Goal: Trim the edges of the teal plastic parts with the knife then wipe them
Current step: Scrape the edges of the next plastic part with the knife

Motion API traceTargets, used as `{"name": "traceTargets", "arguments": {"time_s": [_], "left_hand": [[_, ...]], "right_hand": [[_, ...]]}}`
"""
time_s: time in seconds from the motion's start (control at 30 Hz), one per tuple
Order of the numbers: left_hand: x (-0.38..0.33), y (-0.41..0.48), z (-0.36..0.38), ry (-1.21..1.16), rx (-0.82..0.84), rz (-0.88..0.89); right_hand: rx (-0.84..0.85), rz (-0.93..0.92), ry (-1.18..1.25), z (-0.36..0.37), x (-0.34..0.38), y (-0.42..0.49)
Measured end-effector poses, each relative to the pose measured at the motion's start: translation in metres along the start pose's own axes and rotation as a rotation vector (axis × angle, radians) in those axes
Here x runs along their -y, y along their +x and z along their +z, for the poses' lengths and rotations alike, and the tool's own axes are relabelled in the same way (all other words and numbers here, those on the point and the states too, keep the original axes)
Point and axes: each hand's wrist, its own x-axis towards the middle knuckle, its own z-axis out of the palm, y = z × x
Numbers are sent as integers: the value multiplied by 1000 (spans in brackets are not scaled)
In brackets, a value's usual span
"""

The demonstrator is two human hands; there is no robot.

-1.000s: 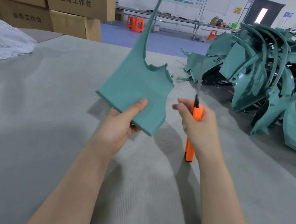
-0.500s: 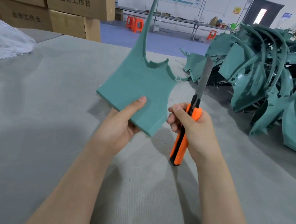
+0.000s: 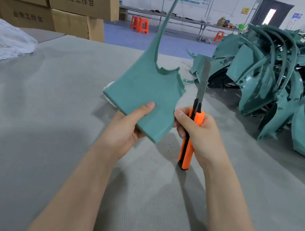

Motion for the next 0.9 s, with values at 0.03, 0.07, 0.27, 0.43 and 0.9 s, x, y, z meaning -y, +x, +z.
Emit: {"name": "traceTargets", "arguments": {"time_s": [0.03, 0.07, 0.27, 0.43, 0.9], "left_hand": [[0, 0, 0, -3, -3, -3], [0, 0, -1, -12, -9, -10], [-3, 4, -7, -127, -42, -33], [-3, 5, -8, -217, -58, -59], [-10, 2, -4, -393, -177, -77]], "right_hand": [[15, -13, -25, -1, 0, 0], [19, -22, -48, -2, -1, 0], [-327, 11, -152, -10, -11, 10], [-407, -62, -583, -16, -22, 13], [-147, -166, -495, 3, -19, 1]]}}
